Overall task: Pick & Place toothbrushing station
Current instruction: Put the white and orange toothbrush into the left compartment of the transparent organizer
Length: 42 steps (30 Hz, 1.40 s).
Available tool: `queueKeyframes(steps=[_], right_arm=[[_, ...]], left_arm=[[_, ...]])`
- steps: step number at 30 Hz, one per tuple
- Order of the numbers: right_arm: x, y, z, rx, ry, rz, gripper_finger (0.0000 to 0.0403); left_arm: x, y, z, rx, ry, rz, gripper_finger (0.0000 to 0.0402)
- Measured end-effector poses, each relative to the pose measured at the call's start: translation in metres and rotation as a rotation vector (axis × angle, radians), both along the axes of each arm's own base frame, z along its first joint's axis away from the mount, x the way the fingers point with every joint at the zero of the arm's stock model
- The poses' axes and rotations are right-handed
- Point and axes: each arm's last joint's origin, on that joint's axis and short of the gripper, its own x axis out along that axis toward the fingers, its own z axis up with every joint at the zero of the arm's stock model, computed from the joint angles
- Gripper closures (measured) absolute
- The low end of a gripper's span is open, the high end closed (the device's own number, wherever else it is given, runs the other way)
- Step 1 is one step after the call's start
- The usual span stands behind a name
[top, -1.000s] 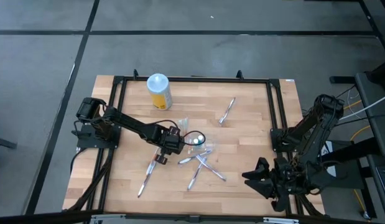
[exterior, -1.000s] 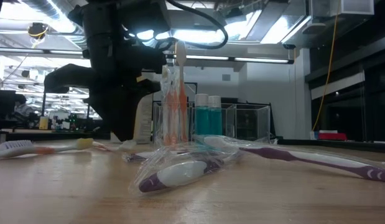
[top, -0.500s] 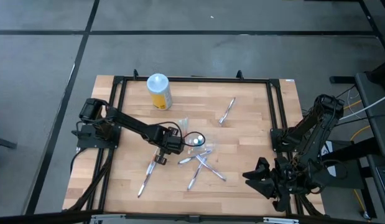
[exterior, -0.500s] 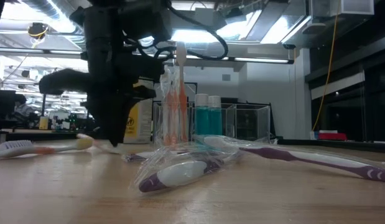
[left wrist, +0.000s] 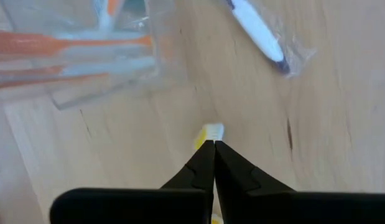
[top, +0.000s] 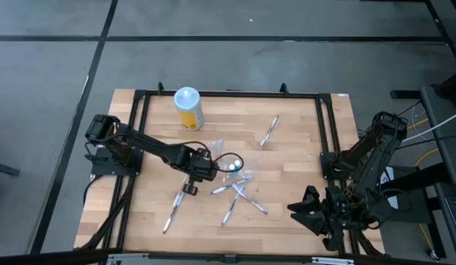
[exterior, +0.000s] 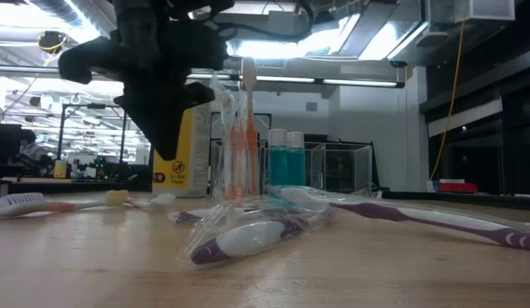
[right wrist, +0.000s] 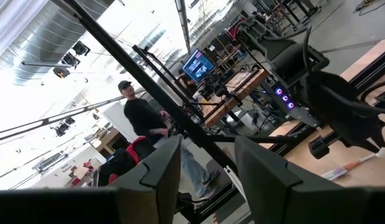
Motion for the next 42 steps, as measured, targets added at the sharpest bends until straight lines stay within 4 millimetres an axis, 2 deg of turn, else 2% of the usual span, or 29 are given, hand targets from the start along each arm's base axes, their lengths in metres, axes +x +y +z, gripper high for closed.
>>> queueKeyframes(steps=[4, 13, 18, 23, 31, 42], right_arm=[[0.000, 0.000, 0.000, 0.001, -0.001, 0.001, 0.0248], [0.000, 0.000, 0.001, 0.005, -0.006, 0.007, 0.0248], [0.000, 0.000, 0.001, 0.006, -0.011, 0.014, 0.0248], [0.000, 0.000, 0.001, 0.006, -0.011, 0.014, 0.0248], [0.000, 0.000, 0.008, -0.011, -0.018, 0.008, 0.0248], [0.000, 0.001, 0.009, -0.025, -0.015, 0.001, 0.0248]], left_arm=[[0.000, -0.002, 0.000, 0.002, -0.004, 0.013, 0.0380], [0.000, -0.003, 0.000, -0.037, -0.001, -0.011, 0.0284], [0.001, -0.004, -0.003, -0.049, 0.008, -0.048, 0.0251], [0.005, -0.003, -0.016, -0.030, 0.046, -0.067, 0.0248], [0.011, 0.011, -0.028, -0.021, 0.072, -0.044, 0.0251], [0.012, 0.012, -0.031, -0.084, 0.090, -0.048, 0.0262]])
